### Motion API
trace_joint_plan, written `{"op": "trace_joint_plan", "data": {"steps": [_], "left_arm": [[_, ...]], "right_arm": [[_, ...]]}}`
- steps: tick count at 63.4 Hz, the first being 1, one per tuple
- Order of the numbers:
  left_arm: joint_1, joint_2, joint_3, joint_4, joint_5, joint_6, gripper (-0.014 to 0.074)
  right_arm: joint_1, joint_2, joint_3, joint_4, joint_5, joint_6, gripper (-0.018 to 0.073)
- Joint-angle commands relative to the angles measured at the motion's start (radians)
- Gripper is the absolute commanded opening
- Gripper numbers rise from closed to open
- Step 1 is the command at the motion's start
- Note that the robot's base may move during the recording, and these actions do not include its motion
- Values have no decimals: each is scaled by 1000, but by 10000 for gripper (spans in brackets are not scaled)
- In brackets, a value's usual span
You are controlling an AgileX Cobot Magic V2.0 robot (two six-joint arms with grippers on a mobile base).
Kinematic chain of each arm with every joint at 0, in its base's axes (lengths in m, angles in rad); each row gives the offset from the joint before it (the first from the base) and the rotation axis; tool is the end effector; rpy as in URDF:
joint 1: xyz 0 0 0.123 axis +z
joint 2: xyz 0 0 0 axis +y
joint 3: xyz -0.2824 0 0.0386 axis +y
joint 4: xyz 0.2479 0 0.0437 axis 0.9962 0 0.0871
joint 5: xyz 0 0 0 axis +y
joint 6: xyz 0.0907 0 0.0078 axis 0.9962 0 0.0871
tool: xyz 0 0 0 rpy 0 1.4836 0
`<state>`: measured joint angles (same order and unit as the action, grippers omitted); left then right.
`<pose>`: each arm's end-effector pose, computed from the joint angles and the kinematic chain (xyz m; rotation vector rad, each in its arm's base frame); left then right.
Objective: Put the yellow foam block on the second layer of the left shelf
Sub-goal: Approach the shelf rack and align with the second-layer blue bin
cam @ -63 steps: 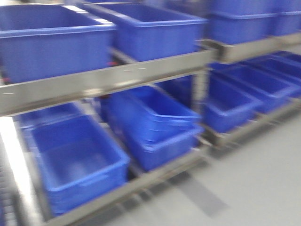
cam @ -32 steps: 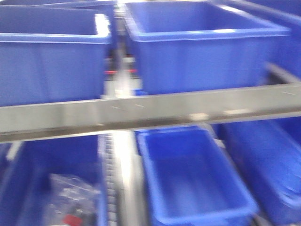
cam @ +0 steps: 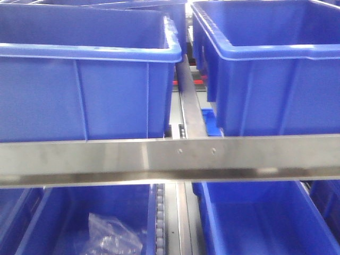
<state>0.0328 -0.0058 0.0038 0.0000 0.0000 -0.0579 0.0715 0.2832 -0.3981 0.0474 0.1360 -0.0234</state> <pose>0.0558 0.0018 0.2121 -0.0672 1.4801 -0.0203 0.0715 0.0057 0.3167 -0.0412 1.5045 0.0812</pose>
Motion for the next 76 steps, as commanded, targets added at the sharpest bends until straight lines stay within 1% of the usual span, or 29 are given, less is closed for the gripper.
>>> {"op": "trace_joint_plan", "data": {"steps": [1, 46, 57, 76], "left_arm": [[1, -17, 28, -6, -82, -3, 124], [1, -17, 28, -6, -82, -3, 124], [1, -17, 28, -6, -82, -3, 124], [1, -17, 28, -6, -82, -3, 124]], "right_arm": [[-6, 7, -29, 1, -87, -9, 529], [-6, 7, -29, 1, -87, -9, 529], [-6, 13, -29, 1, -118, -9, 529], [-6, 57, -34, 1, -68, -8, 529]]}}
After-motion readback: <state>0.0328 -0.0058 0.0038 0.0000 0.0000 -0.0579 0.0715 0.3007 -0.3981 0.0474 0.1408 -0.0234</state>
